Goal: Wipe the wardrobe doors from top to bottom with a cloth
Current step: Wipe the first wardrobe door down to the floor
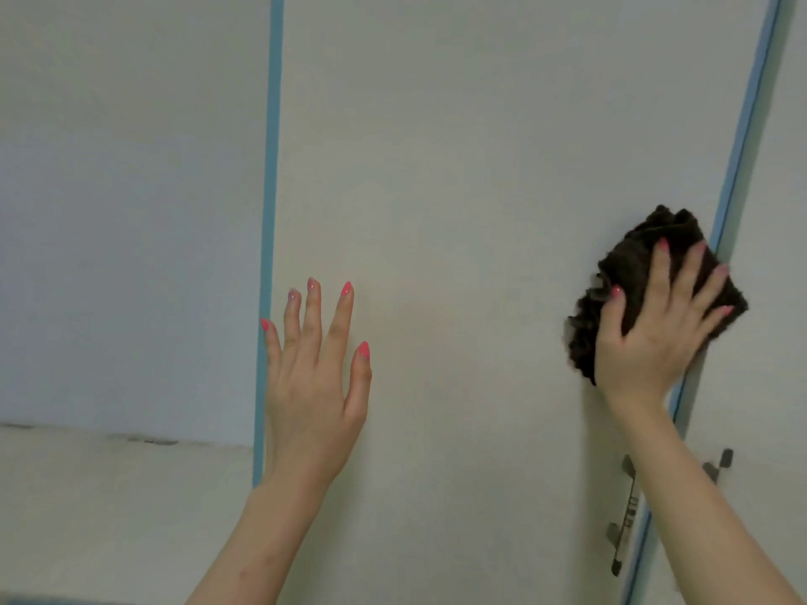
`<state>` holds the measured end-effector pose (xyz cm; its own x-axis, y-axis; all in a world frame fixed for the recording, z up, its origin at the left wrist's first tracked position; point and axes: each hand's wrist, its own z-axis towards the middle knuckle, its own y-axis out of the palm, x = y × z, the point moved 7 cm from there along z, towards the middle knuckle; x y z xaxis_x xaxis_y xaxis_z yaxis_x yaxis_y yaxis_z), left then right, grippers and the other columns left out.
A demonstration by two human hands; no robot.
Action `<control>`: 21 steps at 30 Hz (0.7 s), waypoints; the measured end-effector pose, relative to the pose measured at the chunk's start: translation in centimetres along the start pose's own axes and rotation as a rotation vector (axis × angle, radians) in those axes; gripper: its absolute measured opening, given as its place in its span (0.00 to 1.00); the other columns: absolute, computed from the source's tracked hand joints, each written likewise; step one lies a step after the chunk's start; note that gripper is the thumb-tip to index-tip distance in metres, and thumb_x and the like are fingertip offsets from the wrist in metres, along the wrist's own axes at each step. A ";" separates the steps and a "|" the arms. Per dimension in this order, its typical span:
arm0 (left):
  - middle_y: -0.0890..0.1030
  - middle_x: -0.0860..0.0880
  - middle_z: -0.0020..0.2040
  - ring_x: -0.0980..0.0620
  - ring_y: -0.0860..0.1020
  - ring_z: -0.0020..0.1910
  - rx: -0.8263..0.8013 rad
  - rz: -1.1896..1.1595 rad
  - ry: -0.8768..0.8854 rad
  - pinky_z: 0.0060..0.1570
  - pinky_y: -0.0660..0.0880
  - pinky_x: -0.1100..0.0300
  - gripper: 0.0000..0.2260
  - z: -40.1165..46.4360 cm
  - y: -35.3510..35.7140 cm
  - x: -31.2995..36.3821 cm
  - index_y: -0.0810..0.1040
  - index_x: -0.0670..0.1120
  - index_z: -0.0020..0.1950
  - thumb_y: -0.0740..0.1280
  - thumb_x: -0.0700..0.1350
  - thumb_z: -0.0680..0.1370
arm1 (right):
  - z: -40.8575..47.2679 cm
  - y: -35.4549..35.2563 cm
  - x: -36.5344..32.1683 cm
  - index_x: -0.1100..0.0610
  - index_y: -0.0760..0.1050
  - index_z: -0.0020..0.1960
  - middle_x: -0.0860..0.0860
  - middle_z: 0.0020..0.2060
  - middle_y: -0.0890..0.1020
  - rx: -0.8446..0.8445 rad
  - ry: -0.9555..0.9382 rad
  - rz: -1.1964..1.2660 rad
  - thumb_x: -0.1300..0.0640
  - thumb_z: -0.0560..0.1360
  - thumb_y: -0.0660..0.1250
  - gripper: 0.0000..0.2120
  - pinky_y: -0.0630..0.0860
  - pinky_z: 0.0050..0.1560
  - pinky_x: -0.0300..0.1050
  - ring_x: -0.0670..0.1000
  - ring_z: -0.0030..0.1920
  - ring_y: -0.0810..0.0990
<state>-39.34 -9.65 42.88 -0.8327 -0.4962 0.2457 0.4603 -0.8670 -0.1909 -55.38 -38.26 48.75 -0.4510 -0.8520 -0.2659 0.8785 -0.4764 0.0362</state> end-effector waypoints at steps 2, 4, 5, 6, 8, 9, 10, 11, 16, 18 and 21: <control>0.71 0.44 0.70 0.46 0.66 0.71 0.073 -0.012 0.000 0.72 0.56 0.47 0.19 -0.5 -0.8 0.5 0.72 0.47 0.69 0.57 0.46 0.78 | -2.0 0.1 0.3 0.53 0.56 0.76 0.57 0.76 0.56 0.000 0.085 0.016 0.49 0.80 0.54 0.26 0.45 0.72 0.66 0.63 0.75 0.50; 0.79 0.48 0.62 0.50 0.74 0.63 0.134 -0.015 0.011 0.64 0.65 0.51 0.16 -0.7 -1.5 1.1 0.78 0.48 0.62 0.59 0.44 0.77 | -4.3 0.3 0.2 0.54 0.56 0.76 0.57 0.76 0.56 -0.008 0.130 0.024 0.50 0.80 0.54 0.26 0.45 0.72 0.66 0.62 0.75 0.50; 0.80 0.49 0.59 0.52 0.74 0.60 0.145 -0.016 0.014 0.60 0.66 0.54 0.14 -0.7 -1.7 1.2 0.79 0.48 0.59 0.60 0.44 0.76 | -5.4 0.4 0.2 0.54 0.56 0.76 0.58 0.76 0.56 -0.017 0.136 0.028 0.50 0.80 0.54 0.26 0.44 0.72 0.66 0.62 0.75 0.50; 0.80 0.50 0.57 0.53 0.74 0.57 0.145 -0.018 0.011 0.57 0.66 0.56 0.13 -0.6 -1.8 1.3 0.79 0.48 0.58 0.60 0.44 0.76 | -6.4 0.4 0.1 0.54 0.56 0.76 0.58 0.75 0.56 -0.027 0.136 0.033 0.50 0.80 0.54 0.26 0.44 0.72 0.65 0.63 0.75 0.50; 0.80 0.50 0.56 0.53 0.74 0.56 0.137 -0.010 0.002 0.55 0.65 0.57 0.12 -0.6 -1.8 1.1 0.79 0.49 0.56 0.61 0.44 0.75 | -7.6 0.5 -0.1 0.54 0.58 0.76 0.59 0.75 0.57 -0.035 0.153 0.050 0.50 0.80 0.55 0.25 0.44 0.71 0.66 0.63 0.75 0.50; 0.80 0.50 0.56 0.52 0.74 0.56 0.135 -0.001 -0.001 0.55 0.65 0.57 0.12 -0.6 -1.9 1.0 0.79 0.49 0.56 0.61 0.44 0.75 | -7.7 0.6 -0.4 0.54 0.58 0.75 0.59 0.75 0.57 -0.031 0.175 0.062 0.50 0.80 0.55 0.25 0.44 0.71 0.67 0.64 0.74 0.51; 0.80 0.50 0.56 0.52 0.74 0.57 0.135 0.010 -0.002 0.55 0.65 0.57 0.12 -0.5 -2.0 0.8 0.79 0.49 0.56 0.61 0.44 0.75 | -7.7 0.7 -0.8 0.54 0.59 0.75 0.58 0.75 0.57 -0.025 0.197 0.073 0.49 0.80 0.55 0.25 0.45 0.71 0.69 0.64 0.74 0.51; 0.80 0.50 0.56 0.51 0.74 0.57 0.135 0.020 -0.002 0.54 0.65 0.57 0.12 -0.5 -2.1 0.6 0.79 0.49 0.56 0.61 0.44 0.75 | -7.6 0.8 -1.5 0.54 0.59 0.75 0.58 0.75 0.58 -0.022 0.206 0.081 0.48 0.80 0.55 0.25 0.45 0.70 0.69 0.65 0.74 0.51; 0.80 0.50 0.56 0.52 0.73 0.57 0.132 0.051 0.010 0.54 0.65 0.57 0.12 -0.6 -3.0 -0.1 0.79 0.49 0.56 0.61 0.44 0.75 | -7.5 2.1 -11.5 0.51 0.65 0.73 0.58 0.73 0.62 -0.077 -0.148 0.121 0.43 0.79 0.57 0.25 0.48 0.71 0.67 0.65 0.74 0.55; 0.79 0.50 0.57 0.52 0.74 0.57 0.124 0.068 0.002 0.54 0.66 0.57 0.12 -0.5 -3.2 -0.3 0.79 0.49 0.56 0.61 0.44 0.75 | -7.5 2.8 -16.5 0.48 0.66 0.72 0.56 0.73 0.64 -0.099 -0.264 0.126 0.41 0.78 0.58 0.24 0.50 0.71 0.66 0.64 0.74 0.57; 0.79 0.50 0.57 0.50 0.75 0.57 0.113 0.100 -0.005 0.53 0.67 0.55 0.13 -0.2 -3.5 -0.7 0.79 0.49 0.57 0.61 0.45 0.75 | -6.5 3.8 -22.6 0.45 0.67 0.71 0.54 0.73 0.65 -0.123 -0.358 0.190 0.41 0.77 0.59 0.23 0.50 0.72 0.65 0.63 0.74 0.57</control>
<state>-40.46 -6.30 43.16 -0.7799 -0.5800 0.2354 0.5725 -0.8130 -0.1064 -40.83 -19.39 48.64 -0.2860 -0.9543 0.0870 0.9539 -0.2922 -0.0689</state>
